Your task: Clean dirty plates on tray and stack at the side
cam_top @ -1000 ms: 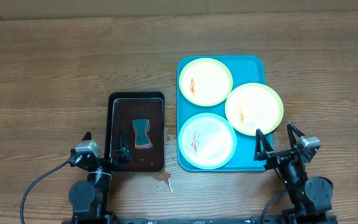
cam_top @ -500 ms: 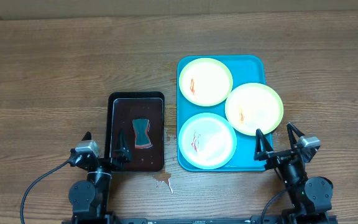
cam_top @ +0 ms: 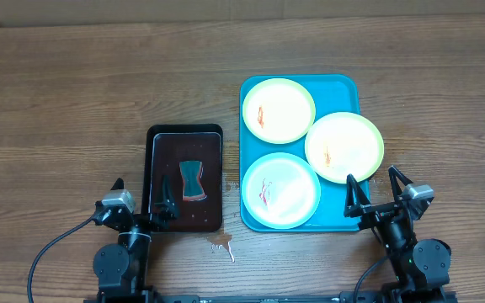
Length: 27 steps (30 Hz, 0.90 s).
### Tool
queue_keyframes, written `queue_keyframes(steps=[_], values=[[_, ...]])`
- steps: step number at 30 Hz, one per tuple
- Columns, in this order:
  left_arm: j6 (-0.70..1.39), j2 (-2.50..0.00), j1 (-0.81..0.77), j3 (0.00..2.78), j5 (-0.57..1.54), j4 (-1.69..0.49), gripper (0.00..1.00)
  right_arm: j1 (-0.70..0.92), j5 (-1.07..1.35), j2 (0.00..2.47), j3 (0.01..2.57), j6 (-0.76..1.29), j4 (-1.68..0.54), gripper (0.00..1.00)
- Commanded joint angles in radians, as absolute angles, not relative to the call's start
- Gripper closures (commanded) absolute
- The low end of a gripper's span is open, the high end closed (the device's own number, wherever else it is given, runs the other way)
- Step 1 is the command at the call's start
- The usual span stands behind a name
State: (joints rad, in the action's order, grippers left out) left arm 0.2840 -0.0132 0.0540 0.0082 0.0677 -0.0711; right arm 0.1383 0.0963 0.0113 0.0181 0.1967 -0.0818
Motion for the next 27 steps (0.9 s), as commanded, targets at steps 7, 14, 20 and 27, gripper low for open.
queue_keyframes(steps=[7,14,20,27], values=[[0.269,-0.006,0.052,0.005,0.071,-0.072,0.00,0.141,0.090,0.007,0.008,0.189,-0.076,0.00],[0.360,-0.006,0.052,0.005,0.080,-0.071,0.00,0.141,0.095,0.007,0.008,0.190,-0.076,0.00],[0.504,-0.006,0.052,0.005,0.080,-0.065,0.00,0.141,0.140,0.007,0.008,0.191,-0.070,0.00],[0.509,-0.006,0.052,0.009,0.171,0.077,0.00,0.141,0.319,0.007,0.009,0.189,-0.052,0.00]])
